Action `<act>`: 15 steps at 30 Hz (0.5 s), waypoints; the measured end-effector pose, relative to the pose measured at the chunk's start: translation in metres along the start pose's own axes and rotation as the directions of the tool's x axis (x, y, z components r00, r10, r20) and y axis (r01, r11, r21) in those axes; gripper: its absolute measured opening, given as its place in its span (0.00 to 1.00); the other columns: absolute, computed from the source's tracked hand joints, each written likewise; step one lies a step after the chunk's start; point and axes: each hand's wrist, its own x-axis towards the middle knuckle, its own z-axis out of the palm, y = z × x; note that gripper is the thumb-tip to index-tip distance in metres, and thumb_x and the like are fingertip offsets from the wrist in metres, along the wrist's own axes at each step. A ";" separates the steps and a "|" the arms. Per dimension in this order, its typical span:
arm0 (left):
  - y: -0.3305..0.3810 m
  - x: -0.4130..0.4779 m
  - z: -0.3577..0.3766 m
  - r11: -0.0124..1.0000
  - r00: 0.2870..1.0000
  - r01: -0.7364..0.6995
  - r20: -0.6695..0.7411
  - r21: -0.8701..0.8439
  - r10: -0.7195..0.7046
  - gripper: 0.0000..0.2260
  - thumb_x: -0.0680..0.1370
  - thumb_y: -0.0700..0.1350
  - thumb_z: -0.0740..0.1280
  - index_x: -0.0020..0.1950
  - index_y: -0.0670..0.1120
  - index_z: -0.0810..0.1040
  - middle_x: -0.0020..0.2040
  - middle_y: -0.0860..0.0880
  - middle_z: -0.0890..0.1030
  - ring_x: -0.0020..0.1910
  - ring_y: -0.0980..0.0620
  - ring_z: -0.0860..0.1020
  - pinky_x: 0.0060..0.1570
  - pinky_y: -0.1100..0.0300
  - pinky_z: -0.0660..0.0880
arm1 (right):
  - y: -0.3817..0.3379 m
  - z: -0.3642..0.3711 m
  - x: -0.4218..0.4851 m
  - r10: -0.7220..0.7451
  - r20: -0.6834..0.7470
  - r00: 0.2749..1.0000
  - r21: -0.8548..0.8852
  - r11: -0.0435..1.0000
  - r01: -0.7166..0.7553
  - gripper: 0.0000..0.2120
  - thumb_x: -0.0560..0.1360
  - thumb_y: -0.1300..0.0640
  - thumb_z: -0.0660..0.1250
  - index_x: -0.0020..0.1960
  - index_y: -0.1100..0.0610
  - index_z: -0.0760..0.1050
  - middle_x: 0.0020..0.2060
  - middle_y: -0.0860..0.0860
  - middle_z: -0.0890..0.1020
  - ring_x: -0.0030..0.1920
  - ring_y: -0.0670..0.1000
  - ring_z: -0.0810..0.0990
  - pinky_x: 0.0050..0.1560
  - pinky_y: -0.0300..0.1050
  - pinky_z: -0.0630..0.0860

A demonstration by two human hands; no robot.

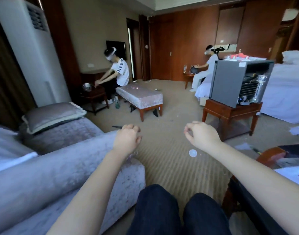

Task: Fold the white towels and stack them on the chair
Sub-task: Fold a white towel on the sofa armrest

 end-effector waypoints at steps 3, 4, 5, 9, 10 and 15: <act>-0.026 -0.018 -0.011 0.996 0.997 0.069 -0.029 0.053 -0.068 0.14 0.80 0.50 0.62 0.63 0.47 0.74 0.59 0.46 0.76 0.61 0.45 0.72 0.53 0.53 0.70 | -0.028 0.011 0.016 -0.085 0.027 0.996 0.031 0.996 0.084 0.08 0.79 0.50 0.61 0.52 0.50 0.77 0.48 0.49 0.77 0.52 0.54 0.78 0.41 0.45 0.70; -0.035 -0.024 -0.015 0.993 0.995 0.095 -0.032 0.074 -0.093 0.14 0.81 0.50 0.62 0.64 0.47 0.74 0.59 0.47 0.76 0.62 0.45 0.71 0.53 0.53 0.70 | -0.037 0.013 0.022 -0.112 0.030 0.993 0.046 0.993 0.111 0.08 0.79 0.50 0.61 0.53 0.50 0.77 0.49 0.49 0.77 0.52 0.54 0.77 0.41 0.45 0.70; -0.044 -0.030 -0.018 0.988 0.992 0.125 -0.031 0.091 -0.122 0.14 0.81 0.51 0.61 0.64 0.47 0.73 0.60 0.47 0.75 0.62 0.46 0.71 0.54 0.53 0.70 | -0.046 0.016 0.028 -0.137 0.029 0.990 0.063 0.989 0.135 0.09 0.79 0.50 0.60 0.53 0.51 0.77 0.49 0.49 0.77 0.52 0.54 0.77 0.40 0.44 0.69; -0.077 -0.057 -0.029 0.961 0.971 0.240 -0.025 0.135 -0.238 0.15 0.81 0.51 0.61 0.66 0.48 0.73 0.62 0.48 0.75 0.64 0.46 0.70 0.56 0.52 0.70 | -0.086 0.027 0.047 -0.241 0.016 0.970 0.111 0.965 0.238 0.09 0.80 0.51 0.60 0.52 0.52 0.78 0.49 0.49 0.77 0.50 0.54 0.77 0.38 0.43 0.66; -0.085 -0.064 -0.032 0.953 0.965 0.264 -0.033 0.148 -0.262 0.14 0.81 0.51 0.61 0.66 0.48 0.73 0.62 0.48 0.75 0.64 0.46 0.71 0.55 0.53 0.70 | -0.096 0.030 0.051 -0.270 0.014 0.963 0.119 0.956 0.267 0.09 0.80 0.51 0.60 0.52 0.52 0.78 0.47 0.49 0.77 0.48 0.53 0.76 0.37 0.43 0.66; -0.120 -0.095 -0.052 0.897 0.923 0.384 -0.079 0.220 -0.376 0.14 0.81 0.51 0.62 0.65 0.48 0.73 0.61 0.49 0.76 0.62 0.47 0.72 0.53 0.53 0.71 | -0.152 0.042 0.072 -0.409 0.002 0.913 0.203 0.894 0.400 0.08 0.79 0.52 0.61 0.51 0.53 0.78 0.44 0.47 0.74 0.45 0.51 0.74 0.37 0.43 0.66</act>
